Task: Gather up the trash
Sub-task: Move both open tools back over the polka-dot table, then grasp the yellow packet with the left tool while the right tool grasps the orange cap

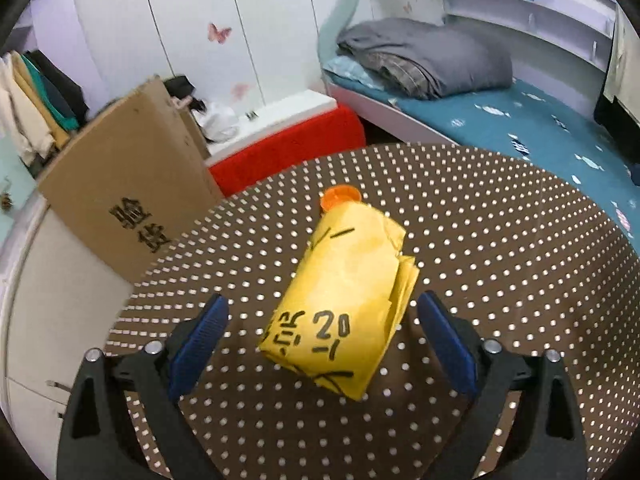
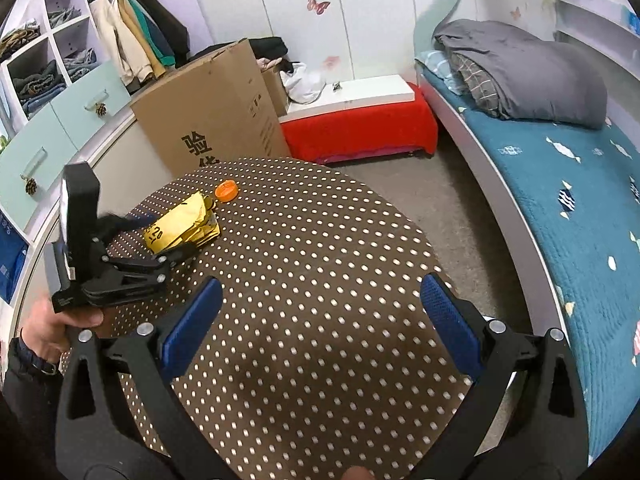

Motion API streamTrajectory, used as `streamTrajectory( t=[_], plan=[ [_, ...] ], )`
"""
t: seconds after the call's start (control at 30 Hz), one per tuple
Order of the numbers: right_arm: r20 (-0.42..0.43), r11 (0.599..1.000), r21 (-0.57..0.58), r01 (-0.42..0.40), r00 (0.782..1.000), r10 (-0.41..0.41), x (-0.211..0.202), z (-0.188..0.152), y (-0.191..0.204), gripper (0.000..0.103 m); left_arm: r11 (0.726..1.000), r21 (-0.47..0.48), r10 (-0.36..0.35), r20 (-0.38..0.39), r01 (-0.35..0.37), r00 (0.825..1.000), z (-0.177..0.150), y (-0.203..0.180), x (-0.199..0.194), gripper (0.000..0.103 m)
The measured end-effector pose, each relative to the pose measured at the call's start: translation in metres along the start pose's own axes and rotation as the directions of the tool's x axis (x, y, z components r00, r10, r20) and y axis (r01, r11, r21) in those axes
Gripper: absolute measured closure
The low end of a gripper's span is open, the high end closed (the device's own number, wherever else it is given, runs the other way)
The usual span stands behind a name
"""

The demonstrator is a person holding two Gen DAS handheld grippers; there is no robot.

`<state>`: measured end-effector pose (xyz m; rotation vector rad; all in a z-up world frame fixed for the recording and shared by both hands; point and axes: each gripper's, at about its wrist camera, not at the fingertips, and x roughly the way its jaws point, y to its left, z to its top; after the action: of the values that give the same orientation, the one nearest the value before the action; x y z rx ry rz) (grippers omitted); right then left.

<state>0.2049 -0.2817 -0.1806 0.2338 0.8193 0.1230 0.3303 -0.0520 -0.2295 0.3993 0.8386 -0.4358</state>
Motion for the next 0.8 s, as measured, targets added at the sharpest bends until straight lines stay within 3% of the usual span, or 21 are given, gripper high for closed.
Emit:
streamTrajectory(
  t=[0.1, 0.23, 0.43, 0.6, 0.73, 0.8],
  plan=[
    [-0.014, 1.0, -0.02, -0.016, 1.0, 0.016, 0.017, 0.007, 0.01, 0.006, 0.998, -0.042, -0.05, 0.003, 0.05, 0.999, -0.005, 0.005, 0.002, 0.04],
    [-0.05, 0.998, -0.052, -0.038, 0.998, 0.035, 0.049, 0.019, 0.029, 0.006, 0.992, -0.11, -0.056, 0.034, 0.06, 0.998, -0.013, 0.016, -0.011, 0.05],
    [-0.076, 0.992, -0.112, -0.066, 0.995, 0.058, 0.105, 0.04, 0.063, 0.006, 0.962, -0.274, -0.005, 0.054, 0.019, 0.999, -0.042, 0.037, -0.03, 0.05],
    [-0.087, 0.972, -0.226, -0.067, 0.995, 0.048, 0.144, 0.053, 0.096, 0.006, 0.935, -0.352, 0.055, 0.052, -0.033, 0.997, -0.06, 0.049, -0.044, 0.05],
    [-0.109, 0.959, -0.279, -0.05, 0.994, 0.02, 0.171, 0.06, 0.116, 0.025, 0.91, -0.411, 0.085, 0.049, -0.058, 0.995, -0.07, 0.06, -0.048, 0.049],
    [-0.102, 0.951, -0.309, -0.021, 0.995, -0.012, 0.18, 0.062, 0.123, 0.029, 0.897, -0.439, 0.087, 0.053, -0.055, 0.995, -0.075, 0.064, -0.048, 0.049]
  ],
)
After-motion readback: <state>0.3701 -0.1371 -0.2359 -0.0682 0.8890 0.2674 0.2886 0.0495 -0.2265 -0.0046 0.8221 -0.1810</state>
